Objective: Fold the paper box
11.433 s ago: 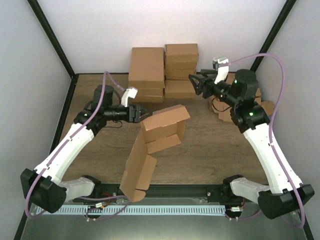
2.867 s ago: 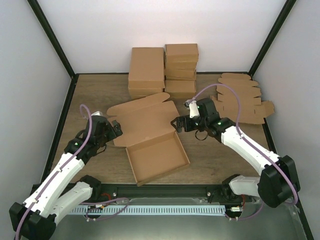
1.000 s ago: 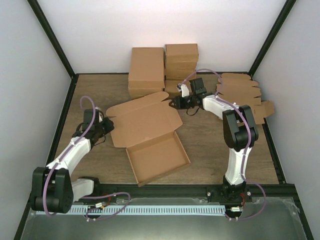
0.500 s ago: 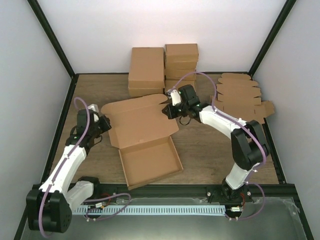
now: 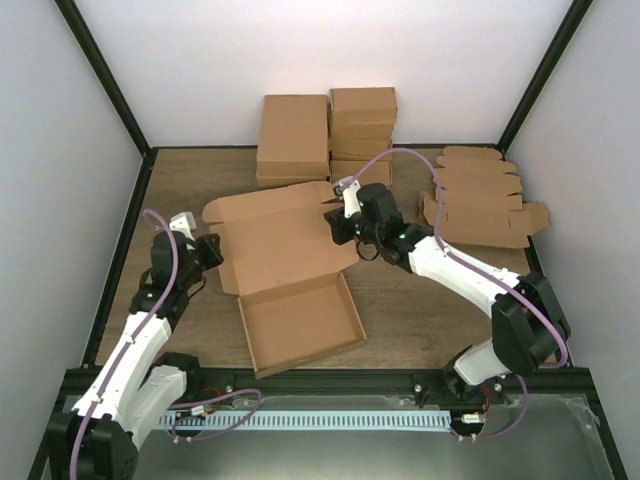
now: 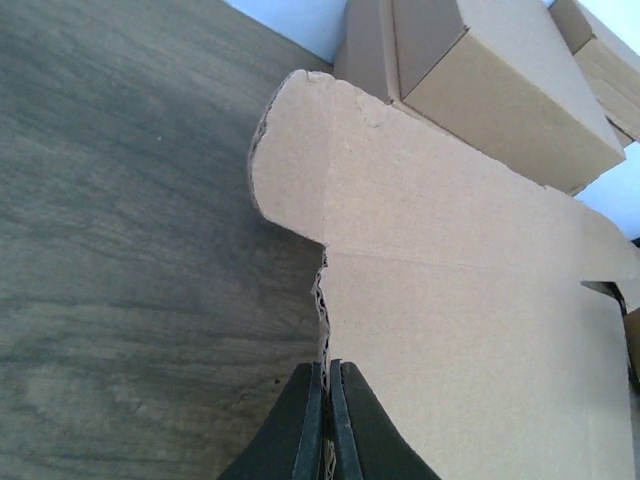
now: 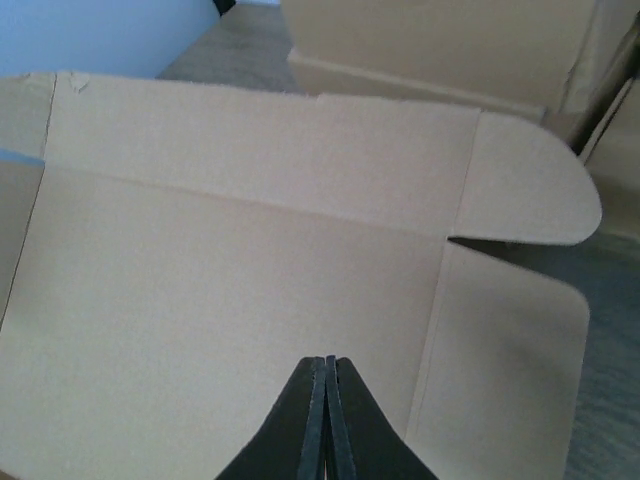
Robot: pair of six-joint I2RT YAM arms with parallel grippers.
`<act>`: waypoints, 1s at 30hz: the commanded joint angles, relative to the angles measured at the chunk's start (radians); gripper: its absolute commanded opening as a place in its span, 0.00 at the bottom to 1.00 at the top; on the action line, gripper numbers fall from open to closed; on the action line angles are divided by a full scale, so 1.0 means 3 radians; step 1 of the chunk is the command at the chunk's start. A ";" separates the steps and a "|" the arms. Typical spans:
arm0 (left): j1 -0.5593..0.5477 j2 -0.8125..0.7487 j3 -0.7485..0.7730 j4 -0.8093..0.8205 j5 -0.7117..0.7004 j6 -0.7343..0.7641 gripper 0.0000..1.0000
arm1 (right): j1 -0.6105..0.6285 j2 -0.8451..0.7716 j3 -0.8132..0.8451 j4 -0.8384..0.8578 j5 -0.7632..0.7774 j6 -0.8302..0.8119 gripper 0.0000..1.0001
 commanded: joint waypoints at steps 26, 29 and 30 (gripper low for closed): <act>-0.1402 0.1081 0.0512 0.1177 -0.1964 0.0550 0.04 | 0.0006 -0.0483 -0.0702 0.1392 0.0734 -0.0132 0.01; -0.1409 0.1169 0.0518 0.1211 -0.1908 0.0569 0.04 | 0.0006 -0.0545 -0.0827 0.1434 0.0776 -0.0107 0.02; -0.1406 0.1206 0.0532 0.1206 -0.1890 0.0564 0.04 | 0.0006 -0.0556 -0.0858 0.1445 0.0773 -0.0107 0.01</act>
